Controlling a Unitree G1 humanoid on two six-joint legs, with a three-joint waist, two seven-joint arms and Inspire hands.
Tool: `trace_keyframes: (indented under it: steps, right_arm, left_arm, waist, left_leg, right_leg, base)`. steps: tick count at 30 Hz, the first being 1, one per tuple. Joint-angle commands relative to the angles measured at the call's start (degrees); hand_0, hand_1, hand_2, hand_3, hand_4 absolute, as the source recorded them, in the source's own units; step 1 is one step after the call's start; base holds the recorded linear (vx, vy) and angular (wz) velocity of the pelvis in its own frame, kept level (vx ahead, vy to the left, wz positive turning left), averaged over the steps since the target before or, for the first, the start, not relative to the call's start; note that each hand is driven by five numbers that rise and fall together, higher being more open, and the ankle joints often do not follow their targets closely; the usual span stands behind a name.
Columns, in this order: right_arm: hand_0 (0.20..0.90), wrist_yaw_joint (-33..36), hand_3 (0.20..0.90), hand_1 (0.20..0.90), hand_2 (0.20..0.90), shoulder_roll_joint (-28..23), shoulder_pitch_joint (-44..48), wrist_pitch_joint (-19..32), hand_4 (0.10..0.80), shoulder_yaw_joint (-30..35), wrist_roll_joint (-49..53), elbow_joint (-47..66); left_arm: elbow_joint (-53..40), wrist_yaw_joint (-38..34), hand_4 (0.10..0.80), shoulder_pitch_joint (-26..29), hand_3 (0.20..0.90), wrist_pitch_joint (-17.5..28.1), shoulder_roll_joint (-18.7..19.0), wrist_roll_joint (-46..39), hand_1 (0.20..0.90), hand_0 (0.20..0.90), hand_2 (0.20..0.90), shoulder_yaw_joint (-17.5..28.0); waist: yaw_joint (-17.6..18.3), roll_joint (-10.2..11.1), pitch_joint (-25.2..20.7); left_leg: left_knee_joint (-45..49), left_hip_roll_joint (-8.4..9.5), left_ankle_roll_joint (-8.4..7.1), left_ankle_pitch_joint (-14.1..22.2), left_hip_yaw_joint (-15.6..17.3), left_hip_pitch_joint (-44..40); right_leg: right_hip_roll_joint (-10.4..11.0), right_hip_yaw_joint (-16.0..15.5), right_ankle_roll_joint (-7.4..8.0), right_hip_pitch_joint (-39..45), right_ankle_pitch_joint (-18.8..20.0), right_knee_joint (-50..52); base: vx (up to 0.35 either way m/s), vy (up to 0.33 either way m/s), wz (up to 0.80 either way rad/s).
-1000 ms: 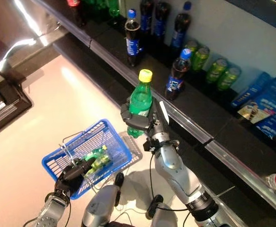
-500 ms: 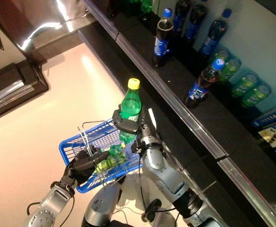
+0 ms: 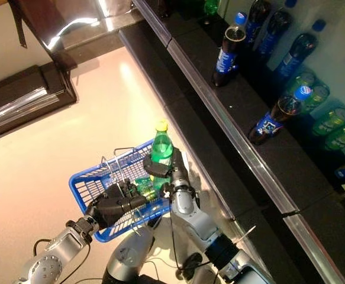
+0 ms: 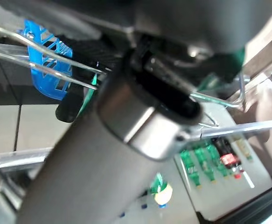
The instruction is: Pick up the drink and place into the basket.
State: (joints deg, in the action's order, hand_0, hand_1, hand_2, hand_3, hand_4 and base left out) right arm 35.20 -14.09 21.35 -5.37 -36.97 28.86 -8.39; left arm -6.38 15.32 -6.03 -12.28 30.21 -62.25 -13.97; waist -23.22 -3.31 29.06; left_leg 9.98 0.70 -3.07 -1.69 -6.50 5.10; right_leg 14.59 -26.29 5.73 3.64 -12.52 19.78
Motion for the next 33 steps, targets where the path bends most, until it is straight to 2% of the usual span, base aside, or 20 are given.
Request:
trace_keyframes:
  steps: [1,13,17,21,30,33]
  right_arm:
    - [0.3,-0.83,0.2,0.3,0.3,7.92,4.42,6.23,0.1,-4.75,-4.19,-0.96]
    - [0.3,-1.12,0.2,0.3,0.3,11.1,2.86,7.7,0.1,-4.4,-1.91,-8.45]
    - [0.3,-4.57,0.2,0.3,0.3,13.12,0.8,8.95,0.1,-3.85,10.56,-11.94]
    - [0.3,-11.24,0.2,0.3,0.3,16.31,-2.39,11.31,0.1,-2.81,27.26,-16.08]
    - [0.3,-18.67,0.2,0.3,0.3,19.36,-3.44,15.18,0.1,-1.41,45.58,-18.71]
    - [0.3,-19.56,0.2,0.3,0.3,19.91,-3.3,15.34,0.1,-1.03,48.03,-18.88]
  left_arm:
    - [-23.5,16.21,0.1,7.6,0.2,7.16,-4.49,-8.43,0.3,0.3,0.3,-2.86]
    - [-22.64,19.86,0.1,6.66,0.2,5.03,-5.29,-7.96,0.3,0.3,0.3,-1.71]
    - [-22.76,21.15,0.1,6.65,0.2,4.54,-5.5,-8.09,0.3,0.3,0.3,-1.42]
    - [-23.55,23.0,0.1,6.81,0.2,4.03,-5.36,-8.43,0.3,0.3,0.3,-1.87]
    - [-25.35,26.46,0.1,7.68,0.2,3.08,-4.6,-10.02,0.3,0.3,0.3,-3.46]
    - [-25.51,26.59,0.1,7.97,0.2,3.27,-4.38,-10.34,0.3,0.3,0.3,-3.85]
  waist:
    - [0.93,1.51,-14.5]
    - [-0.33,1.13,-14.49]
    - [-0.76,1.05,-14.16]
    - [-1.28,0.97,-13.71]
    - [-1.59,0.65,-12.99]
    - [-1.42,0.52,-12.84]
  left_leg:
    - [7.03,0.78,-2.26,0.0,-1.64,6.19]
    - [6.9,1.94,-1.95,-0.05,-3.0,6.8]
    - [6.98,1.97,-1.79,0.16,-2.97,6.63]
    - [7.15,1.94,-1.62,0.32,-3.06,6.63]
    - [7.33,1.9,-1.47,0.23,-2.91,6.91]
    - [7.14,1.91,-1.37,0.18,-2.82,6.8]
  right_leg:
    - [-0.93,0.0,0.19,8.51,9.27,-12.54]
    - [-0.27,-0.65,0.61,8.1,9.42,-12.53]
    - [-0.09,-0.62,0.72,7.93,9.36,-12.19]
    - [-0.03,-1.08,0.68,7.81,9.35,-11.9]
    - [-0.01,-1.12,0.68,6.82,9.71,-11.22]
    - [0.02,-0.96,0.76,6.45,9.87,-11.09]
  base:
    - [0.0,0.0,0.0]
    - [0.0,0.0,0.0]
    - [0.0,0.0,0.0]
    - [0.0,0.0,0.0]
    - [0.003,-0.003,0.05]
    - [0.0,0.0,0.0]
